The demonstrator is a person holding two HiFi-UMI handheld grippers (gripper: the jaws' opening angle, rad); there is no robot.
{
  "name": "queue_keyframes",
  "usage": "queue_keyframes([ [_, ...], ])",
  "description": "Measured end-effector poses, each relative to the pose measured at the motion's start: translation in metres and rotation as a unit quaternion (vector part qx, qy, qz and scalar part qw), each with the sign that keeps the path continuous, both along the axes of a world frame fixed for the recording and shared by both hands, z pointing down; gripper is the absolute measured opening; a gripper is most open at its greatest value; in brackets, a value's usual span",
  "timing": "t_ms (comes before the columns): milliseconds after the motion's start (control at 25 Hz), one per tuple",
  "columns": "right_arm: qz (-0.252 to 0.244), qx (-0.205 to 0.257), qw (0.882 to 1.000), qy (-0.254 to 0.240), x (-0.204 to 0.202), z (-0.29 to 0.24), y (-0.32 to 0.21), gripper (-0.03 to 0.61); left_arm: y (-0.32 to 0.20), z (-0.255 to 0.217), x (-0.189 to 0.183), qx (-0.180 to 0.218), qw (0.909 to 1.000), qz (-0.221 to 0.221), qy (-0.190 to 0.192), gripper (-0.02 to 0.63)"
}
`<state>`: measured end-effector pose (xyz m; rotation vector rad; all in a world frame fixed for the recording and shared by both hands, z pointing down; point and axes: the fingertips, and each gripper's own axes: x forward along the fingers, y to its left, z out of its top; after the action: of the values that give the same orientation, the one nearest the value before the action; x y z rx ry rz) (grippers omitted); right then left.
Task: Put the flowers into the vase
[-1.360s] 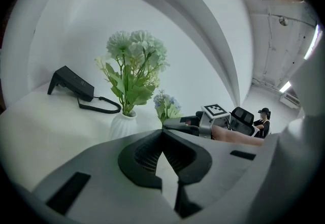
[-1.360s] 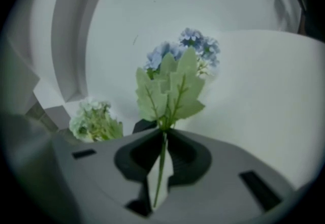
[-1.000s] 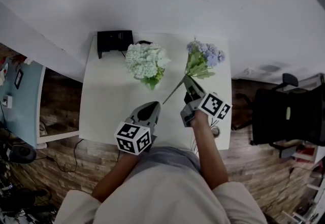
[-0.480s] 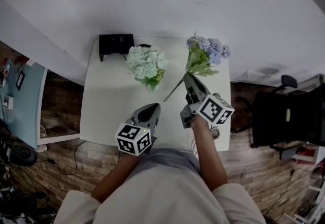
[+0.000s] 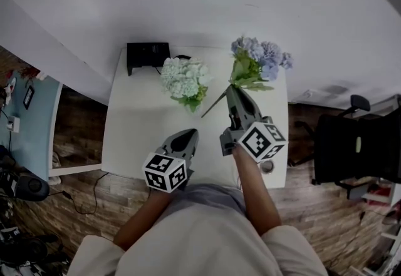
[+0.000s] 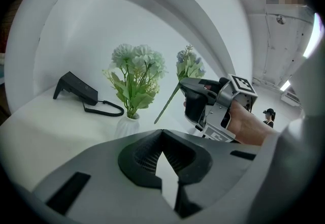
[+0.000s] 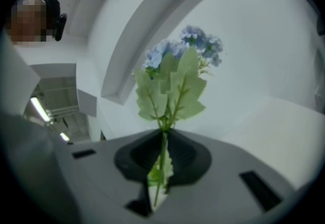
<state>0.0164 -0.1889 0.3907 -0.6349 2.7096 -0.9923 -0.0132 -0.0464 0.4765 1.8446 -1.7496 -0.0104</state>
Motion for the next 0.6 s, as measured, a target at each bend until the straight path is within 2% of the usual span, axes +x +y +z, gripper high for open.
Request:
queue_keyframes([
  [320, 0.005, 0.028, 0.999, -0.024, -0.008, -0.011, 0.003, 0.048, 0.003, 0.003, -0.001, -0.007, 0.9999, 0.007, 0.001, 0.023],
  [600, 0.017, 0.055, 0.998, -0.019, -0.015, -0.012, 0.003, 0.048, 0.007, 0.007, -0.004, -0.016, 0.9998, 0.012, 0.0, 0.023],
])
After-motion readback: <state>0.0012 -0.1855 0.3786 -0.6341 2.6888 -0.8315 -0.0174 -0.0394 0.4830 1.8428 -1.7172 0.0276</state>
